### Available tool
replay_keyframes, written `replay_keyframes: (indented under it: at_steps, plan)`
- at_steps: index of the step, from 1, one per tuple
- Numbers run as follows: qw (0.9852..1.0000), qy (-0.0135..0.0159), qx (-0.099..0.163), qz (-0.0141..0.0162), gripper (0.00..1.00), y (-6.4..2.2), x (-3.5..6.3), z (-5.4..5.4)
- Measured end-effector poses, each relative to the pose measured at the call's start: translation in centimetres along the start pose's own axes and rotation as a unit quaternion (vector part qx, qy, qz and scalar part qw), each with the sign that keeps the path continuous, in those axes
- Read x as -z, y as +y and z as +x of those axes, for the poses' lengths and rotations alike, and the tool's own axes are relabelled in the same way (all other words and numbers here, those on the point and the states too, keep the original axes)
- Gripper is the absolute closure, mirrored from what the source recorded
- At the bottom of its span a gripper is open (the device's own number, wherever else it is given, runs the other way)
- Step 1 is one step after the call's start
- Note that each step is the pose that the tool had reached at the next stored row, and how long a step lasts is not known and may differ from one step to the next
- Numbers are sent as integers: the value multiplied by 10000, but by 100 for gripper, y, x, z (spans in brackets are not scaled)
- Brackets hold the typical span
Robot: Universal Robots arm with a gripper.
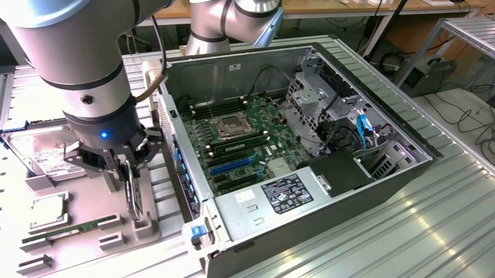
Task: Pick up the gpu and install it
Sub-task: 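Pick up the gpu and move the gpu toward the slot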
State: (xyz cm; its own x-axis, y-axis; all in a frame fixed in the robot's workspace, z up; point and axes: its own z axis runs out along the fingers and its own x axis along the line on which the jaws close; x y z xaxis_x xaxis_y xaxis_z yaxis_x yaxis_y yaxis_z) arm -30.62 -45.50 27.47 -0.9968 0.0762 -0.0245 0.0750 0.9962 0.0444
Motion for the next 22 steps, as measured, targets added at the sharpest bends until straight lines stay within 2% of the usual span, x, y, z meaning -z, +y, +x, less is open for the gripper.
replay_keyframes:
  at_steps: [22]
  plan:
    - [10000, 0, 0, 0, 74, 4, 77, -2]
